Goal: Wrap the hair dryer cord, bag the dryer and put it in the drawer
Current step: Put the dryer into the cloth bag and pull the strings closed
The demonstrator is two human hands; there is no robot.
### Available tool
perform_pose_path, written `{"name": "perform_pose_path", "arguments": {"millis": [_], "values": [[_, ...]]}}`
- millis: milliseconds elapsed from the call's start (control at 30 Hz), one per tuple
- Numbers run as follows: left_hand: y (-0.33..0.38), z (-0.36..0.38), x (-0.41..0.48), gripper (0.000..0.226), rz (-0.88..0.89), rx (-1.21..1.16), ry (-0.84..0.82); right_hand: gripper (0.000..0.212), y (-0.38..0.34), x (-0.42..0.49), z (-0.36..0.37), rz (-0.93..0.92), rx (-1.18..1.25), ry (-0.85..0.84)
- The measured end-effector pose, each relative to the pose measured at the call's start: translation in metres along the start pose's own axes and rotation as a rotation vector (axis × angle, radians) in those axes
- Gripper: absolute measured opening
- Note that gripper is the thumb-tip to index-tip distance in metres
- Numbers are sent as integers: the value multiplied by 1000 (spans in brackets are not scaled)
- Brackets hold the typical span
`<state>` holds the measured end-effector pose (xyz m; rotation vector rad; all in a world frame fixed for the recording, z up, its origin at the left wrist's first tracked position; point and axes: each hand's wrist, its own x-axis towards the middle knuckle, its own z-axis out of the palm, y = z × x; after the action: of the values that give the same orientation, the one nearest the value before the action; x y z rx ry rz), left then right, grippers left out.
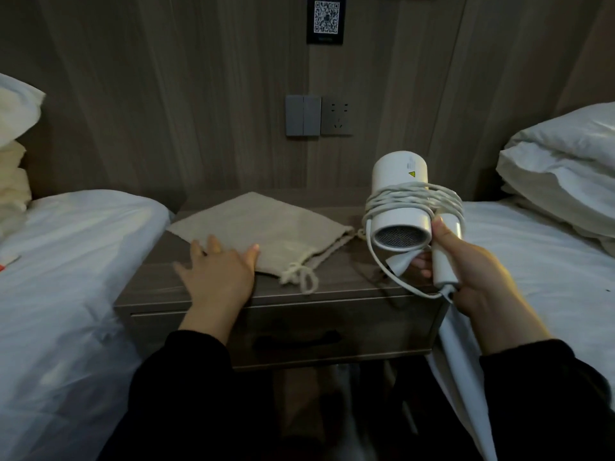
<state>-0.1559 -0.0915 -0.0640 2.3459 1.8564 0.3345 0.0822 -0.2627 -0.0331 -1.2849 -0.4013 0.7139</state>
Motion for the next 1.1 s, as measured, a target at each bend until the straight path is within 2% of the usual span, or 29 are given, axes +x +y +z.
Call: {"name": "perform_pose_path", "arguments": {"millis": [33, 100, 133, 200, 267, 400, 500, 600, 667, 733, 800, 933, 1033, 1100], "values": [[1, 1, 0, 64, 17, -36, 62, 45, 1, 1, 1, 9, -10, -7], [14, -1, -4, 65, 186, -160, 239, 37, 4, 3, 3, 25, -15, -18], [25, -4, -10, 66, 269, -231, 273, 36, 6, 4, 4, 36, -14, -25], [42, -5, -19, 60, 327, -250, 197, 36, 10, 3, 6, 72, -9, -49], [46, 3, -22, 48, 324, -102, 138, 36, 13, 3, 6, 104, -8, -69], [37, 14, -17, 30, 400, 28, 144, 36, 14, -1, 5, 152, 14, -150], [34, 10, -16, 30, 475, -90, 43, 44, 14, -5, 1, 181, -16, -190], [30, 8, -21, 24, 553, -334, -106, 57, 20, -12, -2, 224, -26, -269], [28, 8, -23, 19, 561, -388, -71, 53, 25, -18, -4, 247, -37, -314], [29, 8, -24, 17, 536, -315, 75, 44, 26, -25, -5, 294, -51, -361], [29, 3, -24, 13, 446, -390, 140, 42, 27, -30, -6, 352, -67, -401], [30, -8, -24, 5, 302, -763, -16, 54, 37, -35, -7, 407, -110, -513], [28, -15, -26, 26, 292, -878, -115, 79, 45, -40, -5, 377, -188, -642], [27, -18, -25, 19, 297, -960, -153, 79, 47, -42, -2, 372, -249, -702]]}}
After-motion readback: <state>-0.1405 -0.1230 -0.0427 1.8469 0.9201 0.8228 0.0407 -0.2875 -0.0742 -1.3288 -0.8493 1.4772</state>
